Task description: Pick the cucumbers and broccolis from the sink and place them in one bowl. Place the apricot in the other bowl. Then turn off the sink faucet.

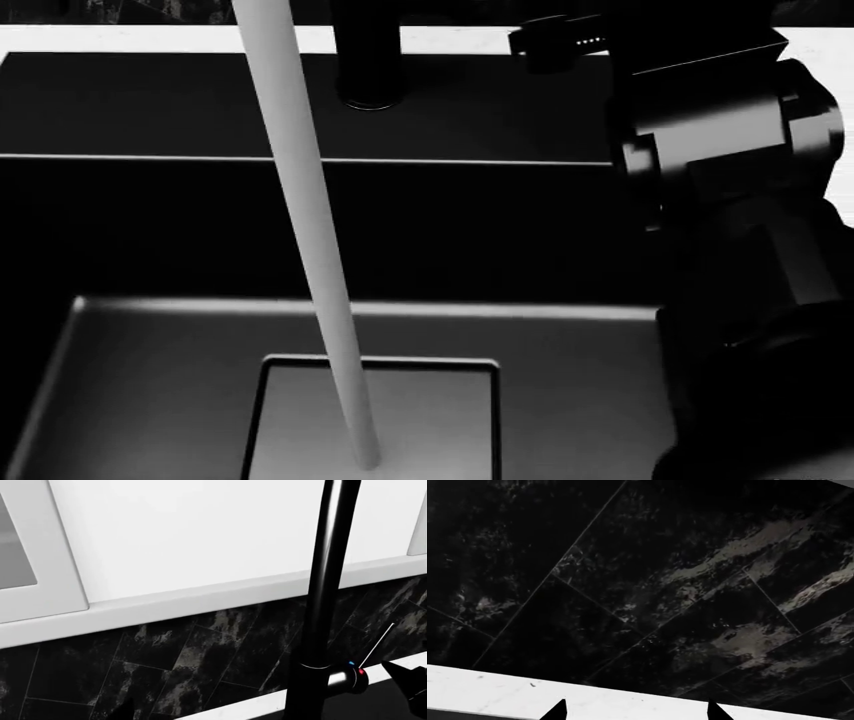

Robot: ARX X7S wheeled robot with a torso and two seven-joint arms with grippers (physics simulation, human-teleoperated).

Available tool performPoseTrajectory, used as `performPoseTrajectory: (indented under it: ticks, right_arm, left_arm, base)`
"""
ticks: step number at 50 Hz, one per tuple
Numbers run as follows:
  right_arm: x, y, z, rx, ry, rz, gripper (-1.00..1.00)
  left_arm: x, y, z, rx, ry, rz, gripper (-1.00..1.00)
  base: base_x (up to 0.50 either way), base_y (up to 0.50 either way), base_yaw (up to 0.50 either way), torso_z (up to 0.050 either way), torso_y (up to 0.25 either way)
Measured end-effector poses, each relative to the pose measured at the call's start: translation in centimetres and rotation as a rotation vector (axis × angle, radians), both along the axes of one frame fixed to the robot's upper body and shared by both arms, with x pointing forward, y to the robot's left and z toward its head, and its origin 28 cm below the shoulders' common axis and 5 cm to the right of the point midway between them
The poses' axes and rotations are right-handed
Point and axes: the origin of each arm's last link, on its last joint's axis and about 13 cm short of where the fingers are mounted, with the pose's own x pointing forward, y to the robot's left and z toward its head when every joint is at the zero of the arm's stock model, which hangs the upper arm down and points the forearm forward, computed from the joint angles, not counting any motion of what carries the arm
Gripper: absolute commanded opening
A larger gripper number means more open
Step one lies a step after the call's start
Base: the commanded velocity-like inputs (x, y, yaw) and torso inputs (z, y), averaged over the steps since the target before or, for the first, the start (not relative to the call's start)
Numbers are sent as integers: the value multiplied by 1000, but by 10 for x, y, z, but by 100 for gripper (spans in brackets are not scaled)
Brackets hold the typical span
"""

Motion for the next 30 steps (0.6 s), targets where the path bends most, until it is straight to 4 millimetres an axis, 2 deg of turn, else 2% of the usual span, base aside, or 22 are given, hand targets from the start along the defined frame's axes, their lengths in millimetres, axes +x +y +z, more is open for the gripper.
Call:
performPoseTrajectory:
  ticks: [30]
  right_arm:
    - [2, 13, -2, 0, 2, 42, 100]
  left_arm:
    - [-1, 1, -1, -2, 4, 4, 100]
  base:
    - [0, 0, 0, 0, 0]
